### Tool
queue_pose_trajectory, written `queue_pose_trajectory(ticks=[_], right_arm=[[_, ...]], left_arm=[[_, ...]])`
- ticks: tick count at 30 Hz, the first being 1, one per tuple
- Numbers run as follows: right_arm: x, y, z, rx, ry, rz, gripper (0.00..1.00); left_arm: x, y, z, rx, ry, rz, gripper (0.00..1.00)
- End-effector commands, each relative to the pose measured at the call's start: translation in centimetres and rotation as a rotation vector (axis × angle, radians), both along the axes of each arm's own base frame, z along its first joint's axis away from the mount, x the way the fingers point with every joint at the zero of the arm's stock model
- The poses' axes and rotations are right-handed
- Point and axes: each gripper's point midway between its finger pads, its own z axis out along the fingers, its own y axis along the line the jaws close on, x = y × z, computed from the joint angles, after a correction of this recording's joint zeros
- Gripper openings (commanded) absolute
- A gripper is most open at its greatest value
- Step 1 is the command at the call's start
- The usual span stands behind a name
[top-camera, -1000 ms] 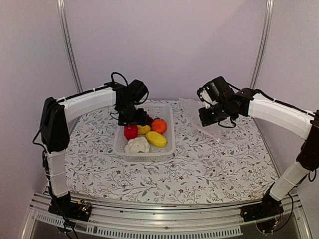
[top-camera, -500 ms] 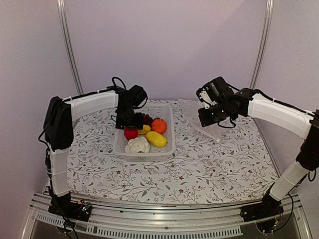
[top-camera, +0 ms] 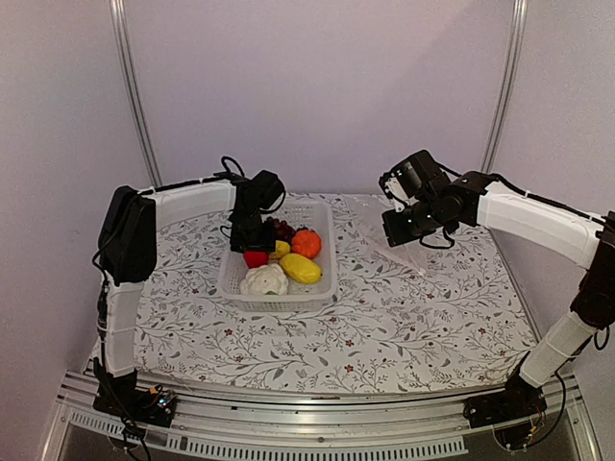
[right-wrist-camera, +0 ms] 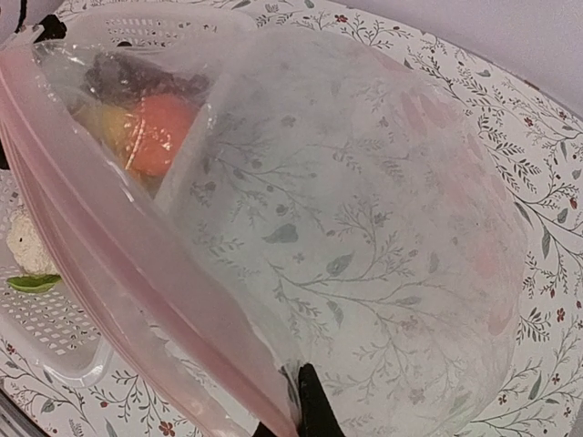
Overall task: Place the food in the zip-top bag and seal the zipper
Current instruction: Pick up the fake vegetable from the bin, then place the fake vegetable in the zipper food storage bag.
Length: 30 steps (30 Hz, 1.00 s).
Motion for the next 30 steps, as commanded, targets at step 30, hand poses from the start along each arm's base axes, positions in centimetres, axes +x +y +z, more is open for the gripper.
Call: queue_pose_trajectory(ticks=[30], right_arm=[[3.4,4.5,2.6,0.158,0.06,0.041,0.0]], left_arm=[[-5.1,-18.5,26.9,-0.939,-0.551,-0.632,0.28]])
